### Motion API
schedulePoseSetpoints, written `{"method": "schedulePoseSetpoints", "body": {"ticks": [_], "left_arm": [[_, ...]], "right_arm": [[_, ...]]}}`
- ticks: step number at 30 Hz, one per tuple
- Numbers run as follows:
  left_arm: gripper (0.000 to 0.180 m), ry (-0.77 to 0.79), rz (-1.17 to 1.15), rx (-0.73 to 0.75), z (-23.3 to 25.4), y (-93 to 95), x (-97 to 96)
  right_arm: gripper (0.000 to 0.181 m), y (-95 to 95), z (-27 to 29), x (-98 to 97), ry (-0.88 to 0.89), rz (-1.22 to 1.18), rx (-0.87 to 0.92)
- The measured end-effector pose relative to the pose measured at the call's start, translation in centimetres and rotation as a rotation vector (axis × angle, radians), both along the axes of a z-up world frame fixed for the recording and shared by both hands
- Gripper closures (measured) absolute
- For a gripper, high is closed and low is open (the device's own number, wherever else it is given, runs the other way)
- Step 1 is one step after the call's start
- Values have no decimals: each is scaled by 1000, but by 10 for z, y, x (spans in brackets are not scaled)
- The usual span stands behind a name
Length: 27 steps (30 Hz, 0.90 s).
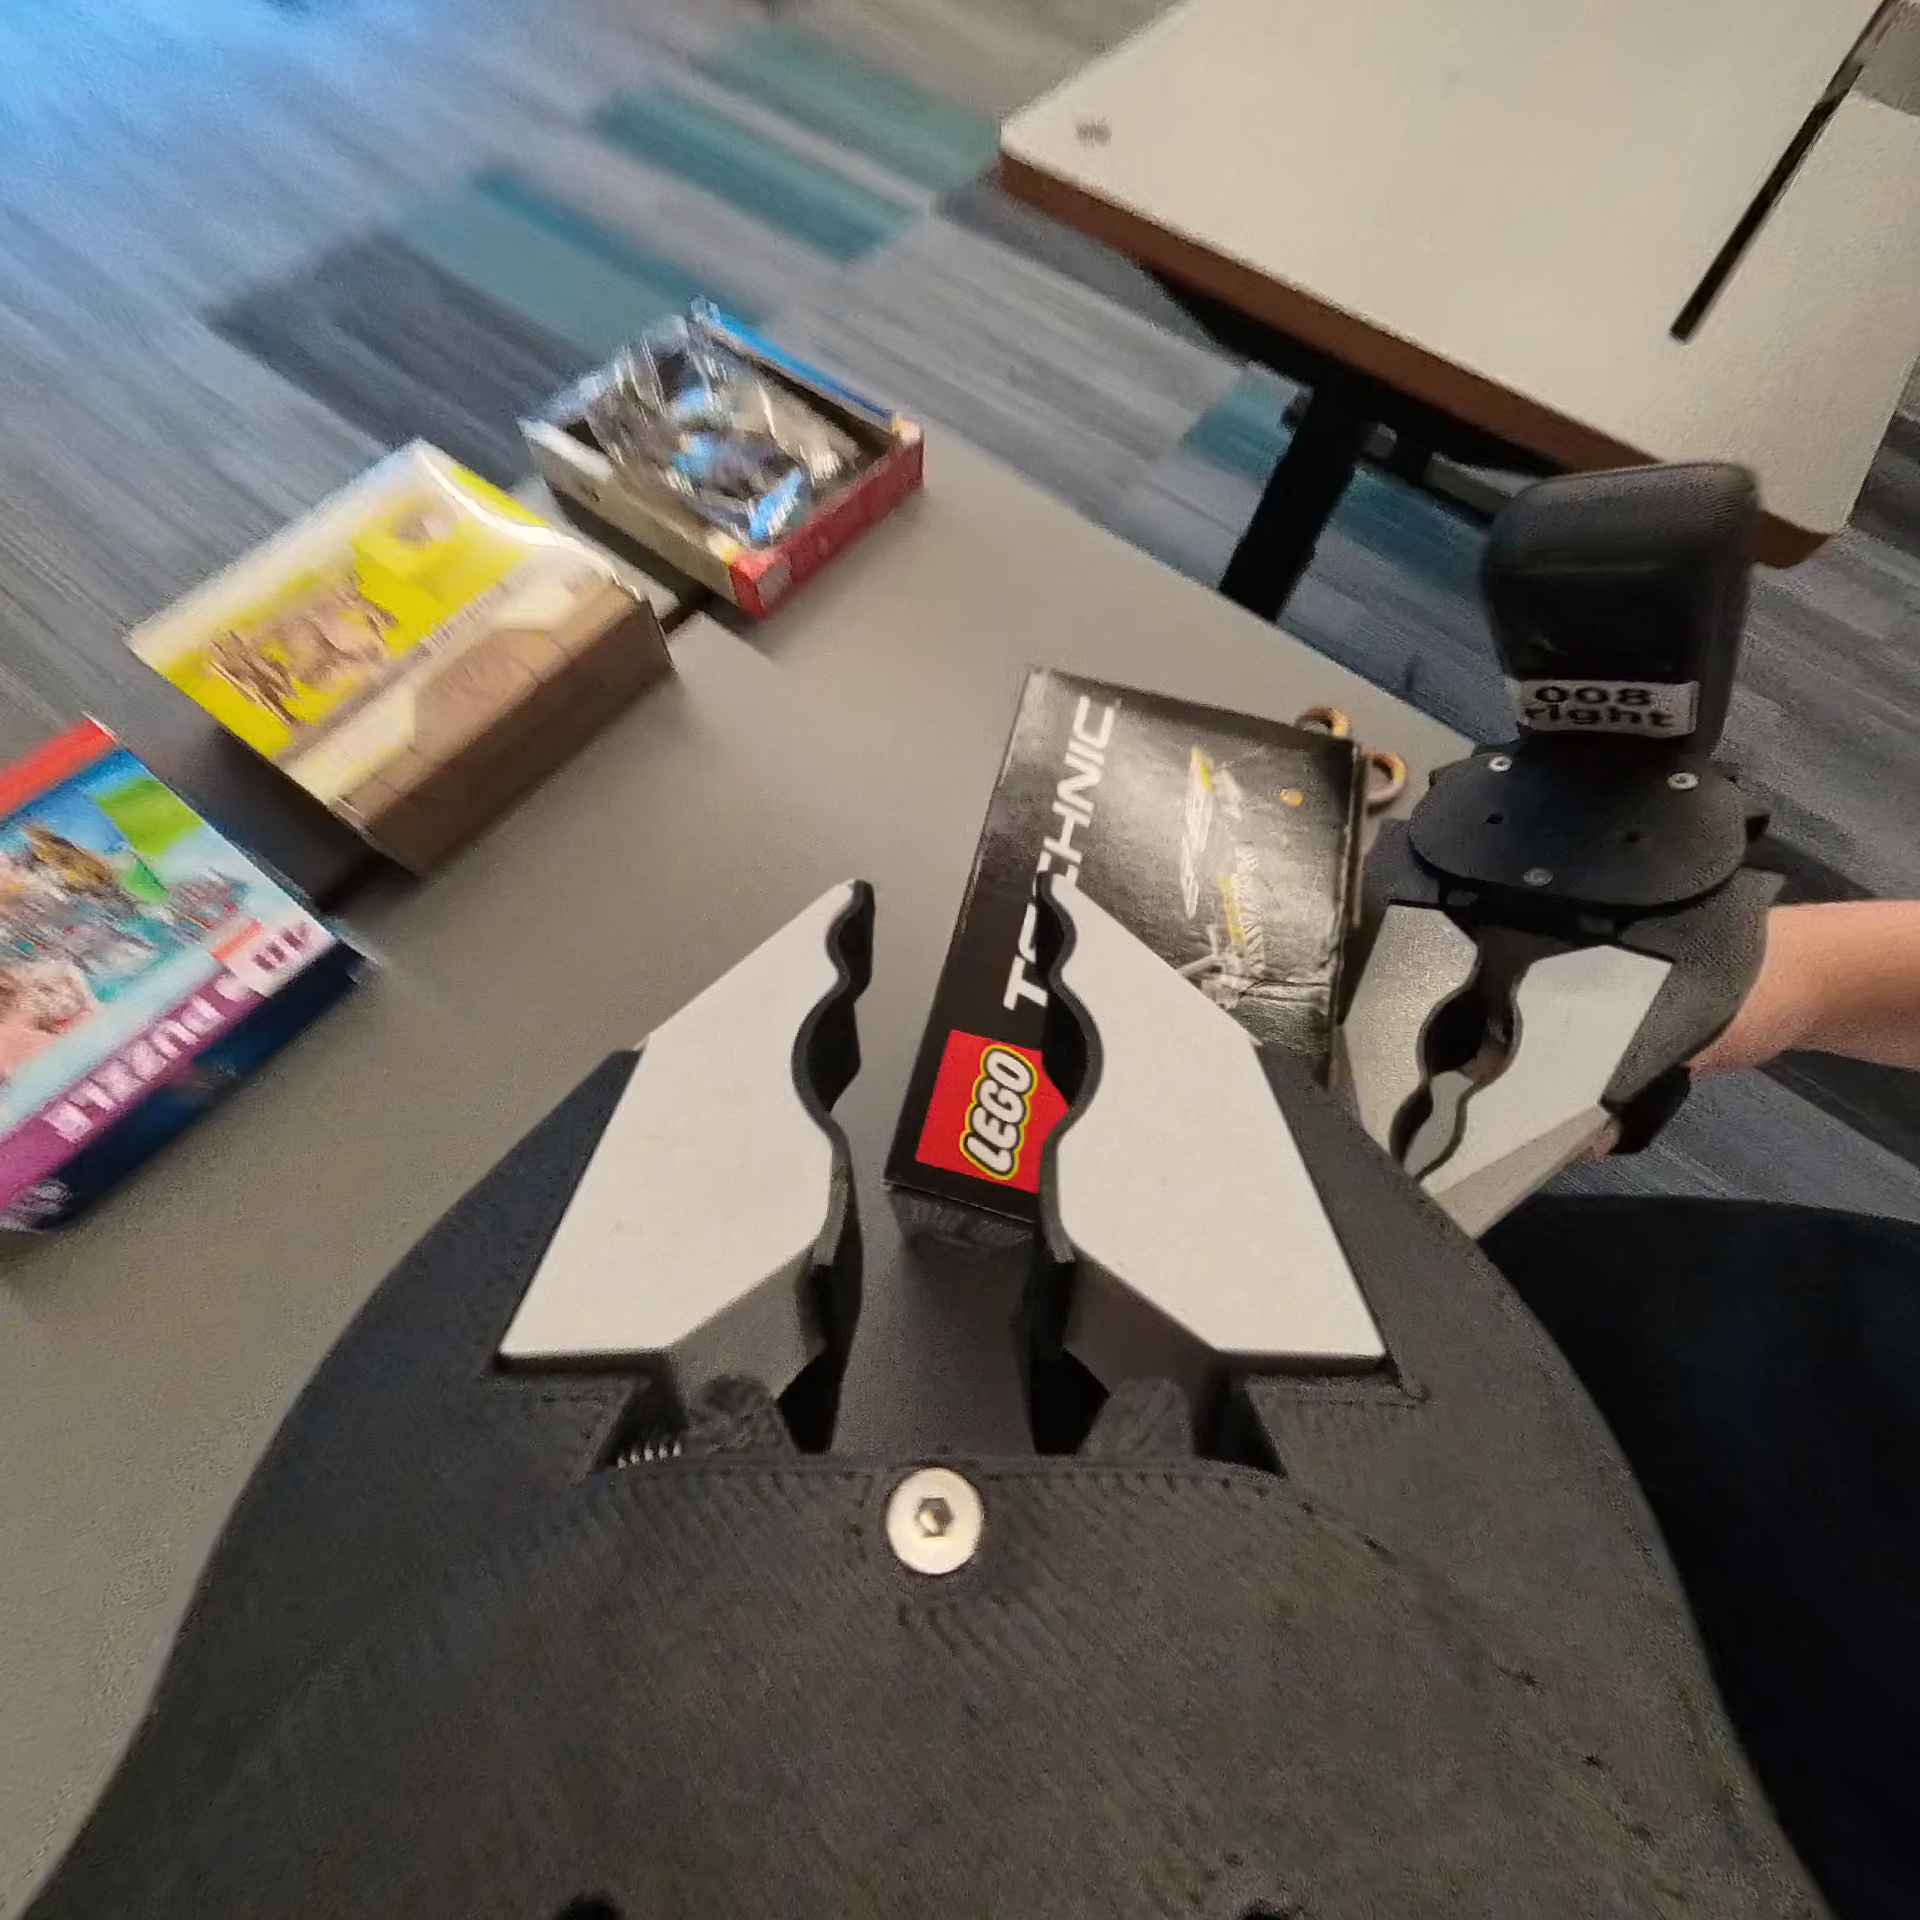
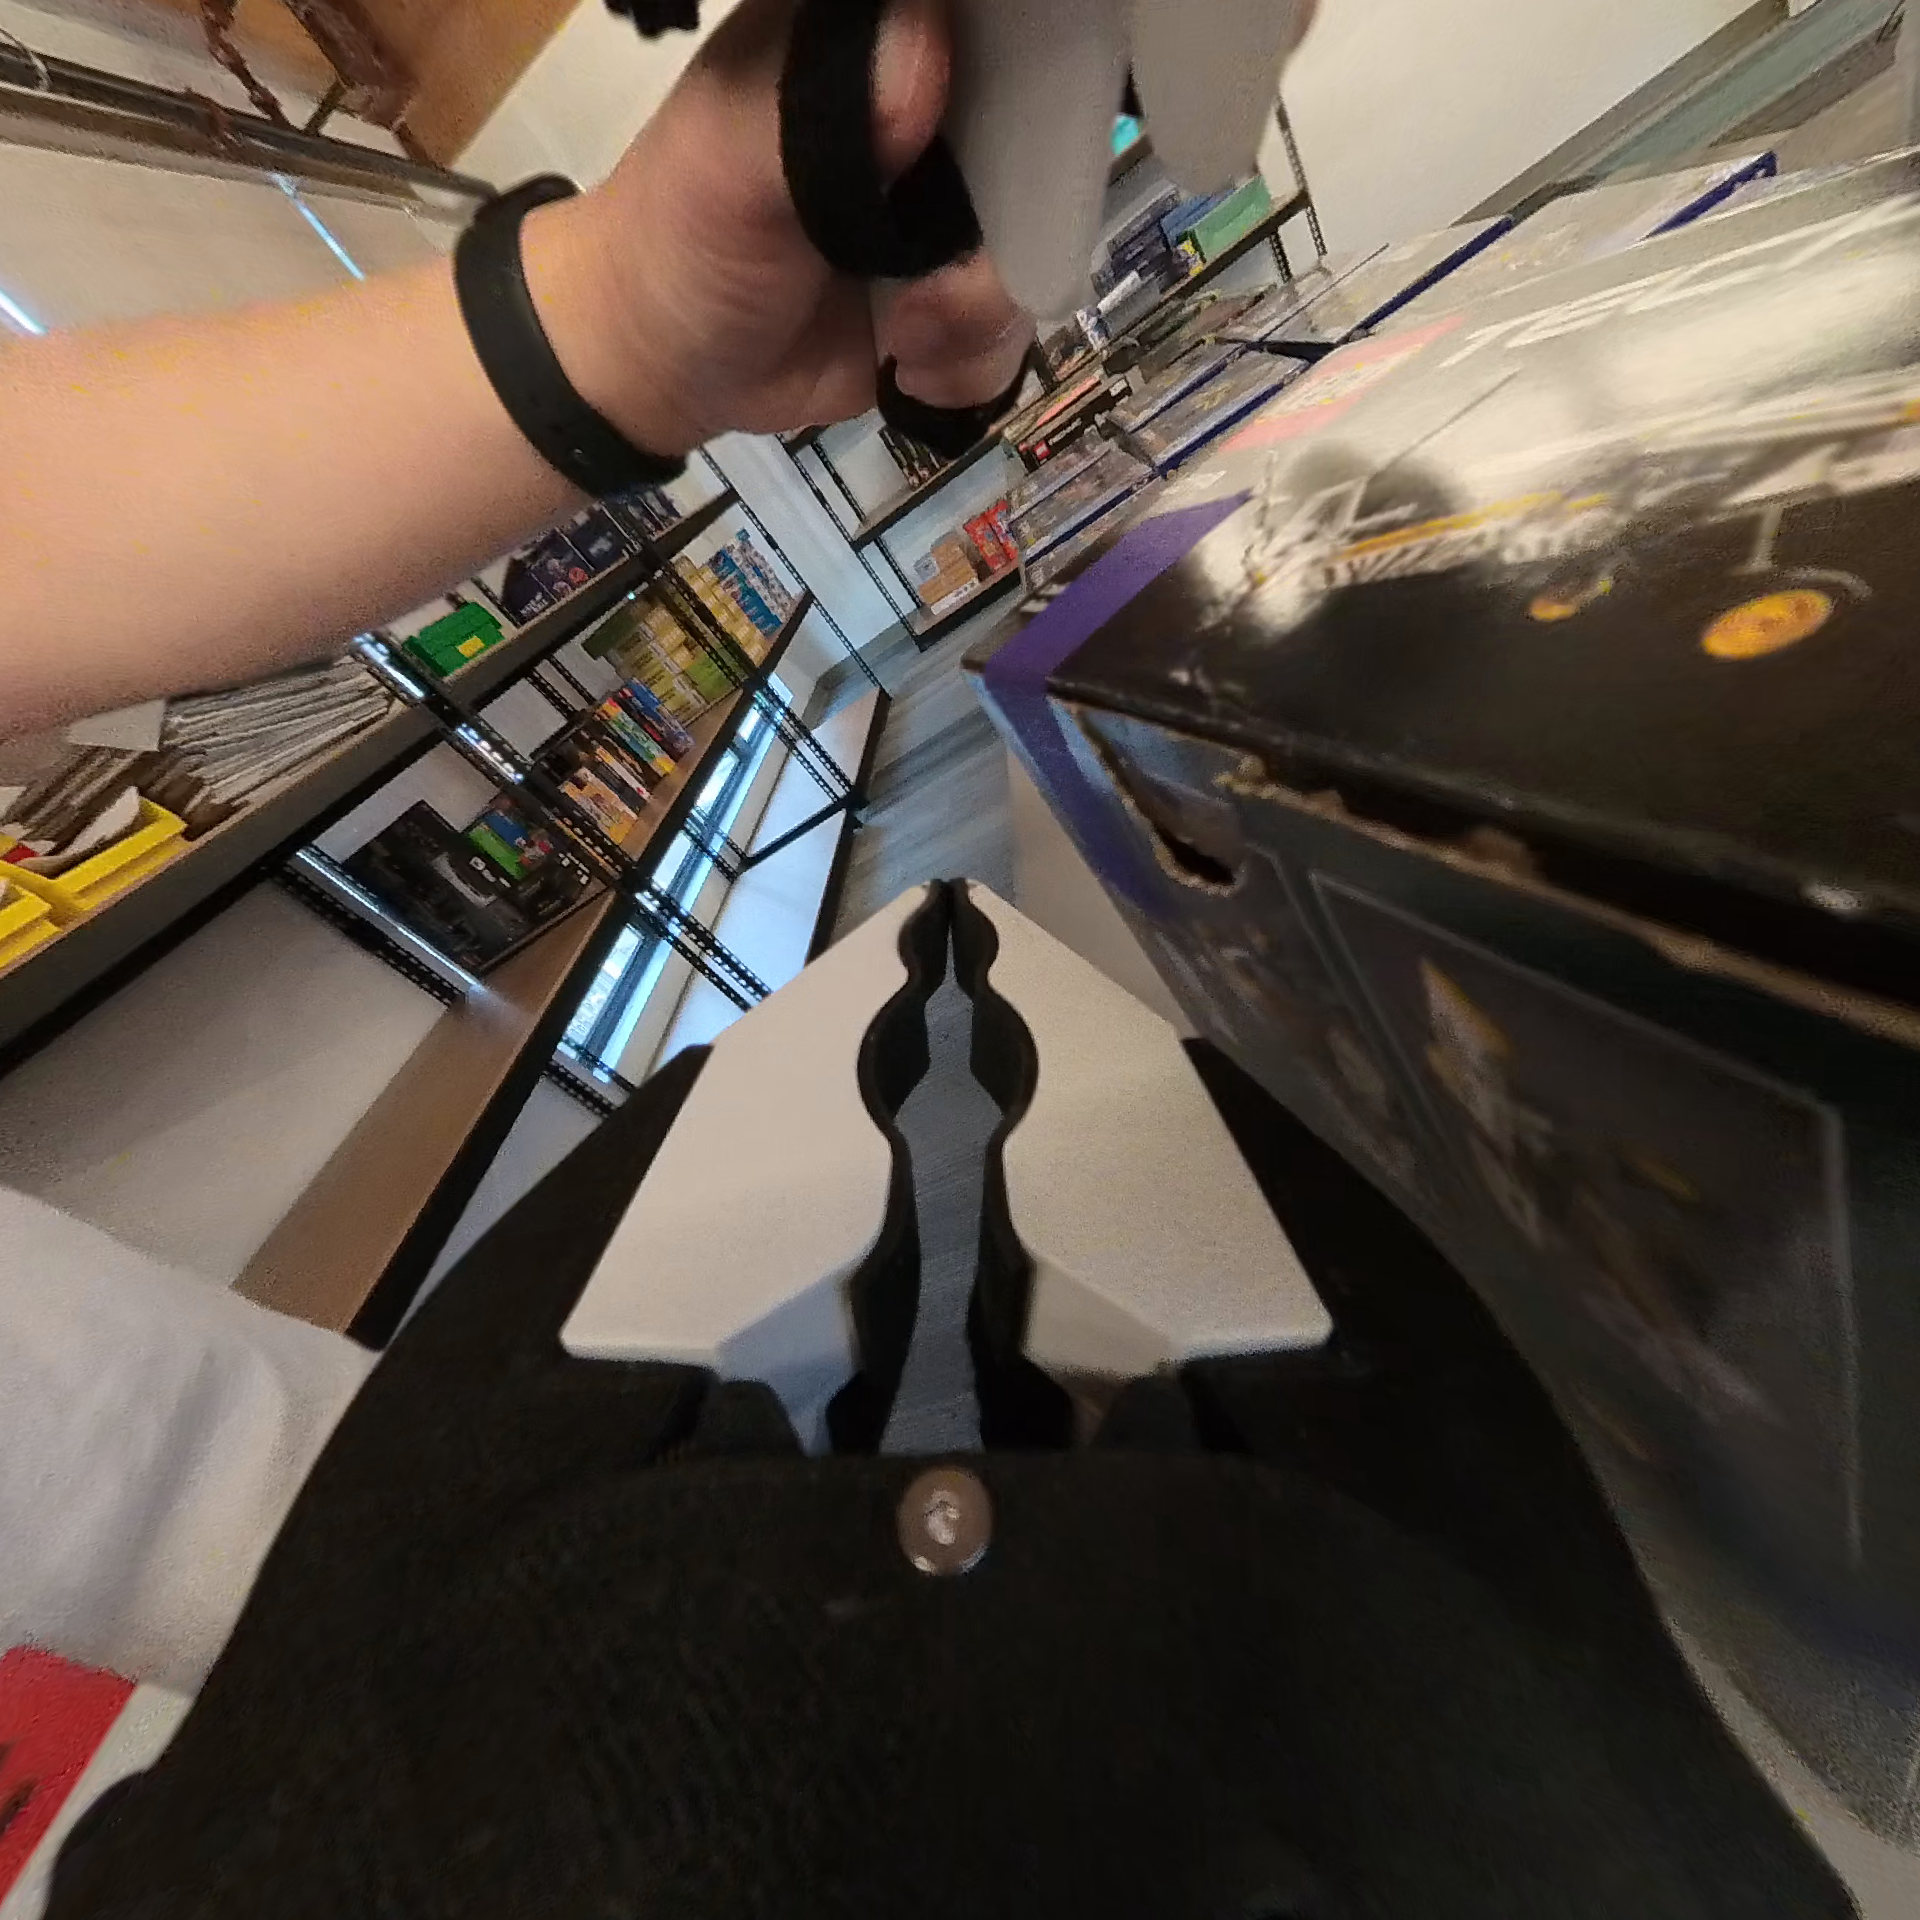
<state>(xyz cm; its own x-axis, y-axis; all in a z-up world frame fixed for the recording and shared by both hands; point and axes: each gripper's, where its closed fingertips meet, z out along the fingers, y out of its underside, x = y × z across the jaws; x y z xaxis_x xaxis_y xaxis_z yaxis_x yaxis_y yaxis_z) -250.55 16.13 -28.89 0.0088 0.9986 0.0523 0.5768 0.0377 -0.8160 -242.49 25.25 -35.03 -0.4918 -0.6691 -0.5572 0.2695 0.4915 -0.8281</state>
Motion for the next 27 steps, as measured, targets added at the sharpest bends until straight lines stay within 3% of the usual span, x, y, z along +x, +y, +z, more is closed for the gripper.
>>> {"method": "schedulePoseSetpoints", "body": {"ticks": [3,6,9,15,19,24,27], "left_arm": [[157,-131,-9,17,-34,1,3],[179,-41,27,-1,-32,-2,-2],[180,-11,13,-59,-32,-3,-2],[180,21,-12,16,-31,1,-1],[180,43,-22,52,-30,3,0],[180,81,-30,81,-30,3,0],[180,88,-49,77,-30,4,2]], "right_arm": [[181,-21,1,-7,25,-133,-57],[181,-30,-10,-10,68,-176,-54],[181,-30,2,-9,-15,-125,-31],[181,-30,39,-16,-90,-147,-5],[181,-24,76,-47,-68,-340,9],[181,-29,37,-25,167,-118,466],[181,-43,33,-22,149,-136,555]]}}
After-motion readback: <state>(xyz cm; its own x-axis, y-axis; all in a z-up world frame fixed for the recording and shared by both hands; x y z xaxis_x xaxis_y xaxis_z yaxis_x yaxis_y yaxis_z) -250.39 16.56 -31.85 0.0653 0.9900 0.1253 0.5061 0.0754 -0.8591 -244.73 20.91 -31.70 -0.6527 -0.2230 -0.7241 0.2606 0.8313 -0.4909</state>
